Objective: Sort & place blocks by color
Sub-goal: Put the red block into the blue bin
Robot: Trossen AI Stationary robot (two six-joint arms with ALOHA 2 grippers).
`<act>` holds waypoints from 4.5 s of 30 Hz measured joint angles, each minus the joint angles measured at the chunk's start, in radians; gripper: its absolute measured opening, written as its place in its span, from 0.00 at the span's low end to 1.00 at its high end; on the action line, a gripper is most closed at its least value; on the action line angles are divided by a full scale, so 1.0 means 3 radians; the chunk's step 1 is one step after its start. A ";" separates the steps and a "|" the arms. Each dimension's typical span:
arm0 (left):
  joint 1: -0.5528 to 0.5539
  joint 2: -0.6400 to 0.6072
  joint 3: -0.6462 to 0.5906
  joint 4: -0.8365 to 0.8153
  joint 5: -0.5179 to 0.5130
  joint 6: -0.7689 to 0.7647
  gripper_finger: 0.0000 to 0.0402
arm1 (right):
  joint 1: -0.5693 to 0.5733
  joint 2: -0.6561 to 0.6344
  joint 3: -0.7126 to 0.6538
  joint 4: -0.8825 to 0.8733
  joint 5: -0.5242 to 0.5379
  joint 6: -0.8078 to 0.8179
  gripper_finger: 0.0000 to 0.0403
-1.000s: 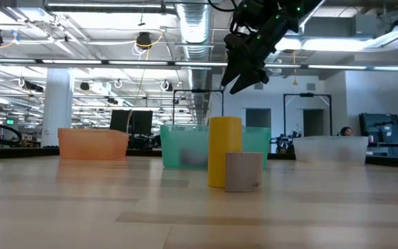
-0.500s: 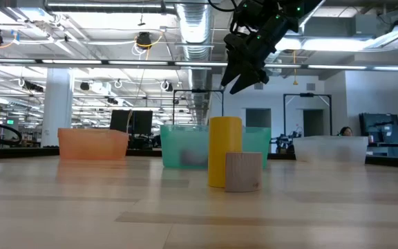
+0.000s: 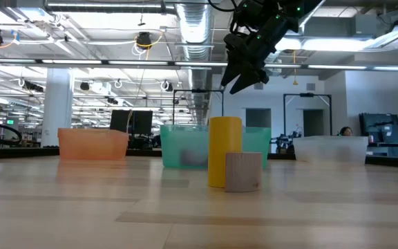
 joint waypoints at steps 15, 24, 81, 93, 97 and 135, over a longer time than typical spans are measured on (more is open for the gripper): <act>0.0001 0.0000 0.0000 -0.0006 0.0061 0.0356 0.40 | 0.0000 0.0000 0.0000 -0.0003 0.0028 -0.0010 0.63; 0.0091 -0.0024 0.0194 -0.0007 -0.0121 0.0601 0.17 | 0.0000 0.0000 0.0000 -0.0001 0.0028 -0.0008 0.63; 0.0247 0.1793 0.0790 0.1653 -0.2396 -0.0015 0.70 | 0.3082 -0.0168 0.0000 -0.1474 0.1134 0.2799 0.63; 0.0172 0.1879 0.0829 0.1576 -0.2664 -0.0794 0.28 | 0.3258 -0.0167 0.0000 -0.1881 0.1193 0.2906 0.63; 0.0200 0.1811 0.0830 0.1532 -0.2664 -0.0870 0.26 | 0.3273 -0.0167 0.0000 -0.1925 0.1235 0.2936 0.63; 0.3858 0.0356 0.0694 0.1883 -0.0253 0.1583 0.38 | 0.2975 -0.1010 -0.1195 -0.2095 0.1260 0.2482 0.63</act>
